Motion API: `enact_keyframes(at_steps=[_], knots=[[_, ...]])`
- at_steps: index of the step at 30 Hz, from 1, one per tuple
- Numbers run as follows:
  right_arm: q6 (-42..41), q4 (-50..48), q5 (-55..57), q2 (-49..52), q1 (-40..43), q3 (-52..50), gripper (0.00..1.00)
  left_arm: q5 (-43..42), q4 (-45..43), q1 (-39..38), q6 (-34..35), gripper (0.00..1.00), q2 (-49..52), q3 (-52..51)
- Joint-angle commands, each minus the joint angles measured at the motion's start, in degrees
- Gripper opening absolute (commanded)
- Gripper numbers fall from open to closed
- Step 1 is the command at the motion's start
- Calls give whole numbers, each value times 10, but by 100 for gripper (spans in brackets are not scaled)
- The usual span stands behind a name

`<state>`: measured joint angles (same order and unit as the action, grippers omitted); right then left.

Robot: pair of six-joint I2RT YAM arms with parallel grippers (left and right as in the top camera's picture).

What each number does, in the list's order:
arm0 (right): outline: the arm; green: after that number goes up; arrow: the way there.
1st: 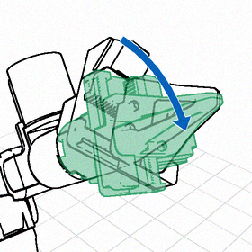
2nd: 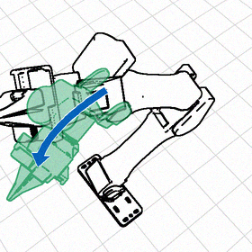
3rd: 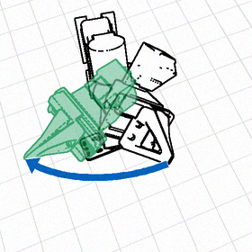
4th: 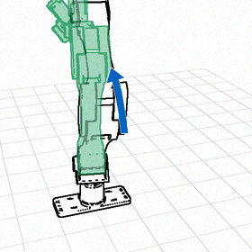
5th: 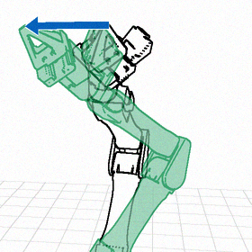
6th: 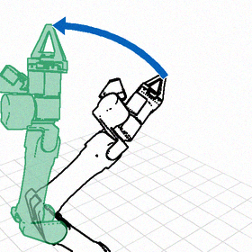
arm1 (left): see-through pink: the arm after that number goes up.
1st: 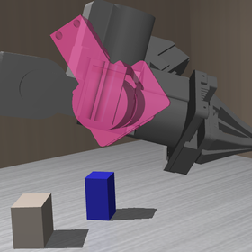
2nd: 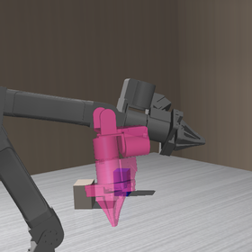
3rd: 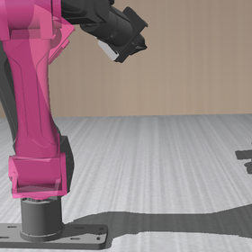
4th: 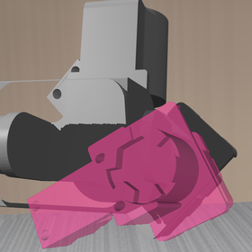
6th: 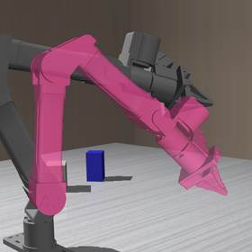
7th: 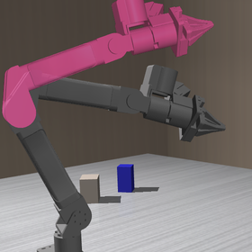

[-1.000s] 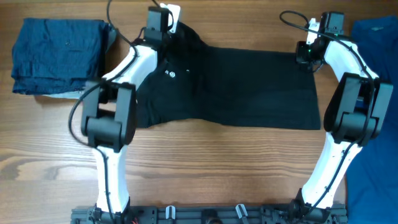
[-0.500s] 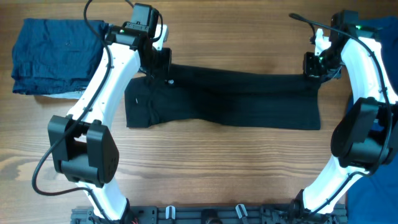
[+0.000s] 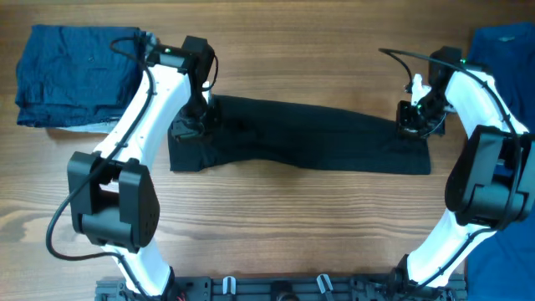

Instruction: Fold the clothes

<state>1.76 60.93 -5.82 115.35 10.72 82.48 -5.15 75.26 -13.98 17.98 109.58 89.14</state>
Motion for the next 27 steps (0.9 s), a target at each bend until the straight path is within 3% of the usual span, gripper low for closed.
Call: enact_keyframes(at_steps=[1,8,9,10,11,12,17,19,20,21,22,23,24,27], knots=[[-8,-4,-7,-8,4,-5,4,14,-28,0,25,4,-10,-61],[-24,15,0,-8,4,-5,4,33,-53,0,48,5,-10,-117],[-24,12,0,-8,4,-5,6,33,-57,0,48,20,-10,-117],[-23,12,0,-8,4,-5,16,33,-62,0,48,32,-10,-117],[-21,10,0,-8,4,-4,34,36,-66,0,48,50,-10,-117],[-19,13,3,-8,4,6,47,48,-68,2,48,61,-10,-115],[-26,97,6,-10,3,156,67,85,-30,35,48,71,-14,31],[-34,147,-10,-15,0,209,68,79,-19,39,48,75,-15,110],[-33,159,-36,-21,-2,214,63,60,-23,38,48,67,-15,131],[-33,166,-54,-21,-3,212,44,24,-35,36,48,46,-15,132],[-33,166,-63,-21,-3,205,23,0,-40,35,48,31,-9,132],[-34,161,-65,-21,-4,195,10,-15,-43,32,48,22,-3,131],[-34,149,-65,-21,-4,176,4,-23,-44,28,48,18,4,131],[-32,66,-87,-20,-6,90,4,-24,-48,7,48,15,51,131]])
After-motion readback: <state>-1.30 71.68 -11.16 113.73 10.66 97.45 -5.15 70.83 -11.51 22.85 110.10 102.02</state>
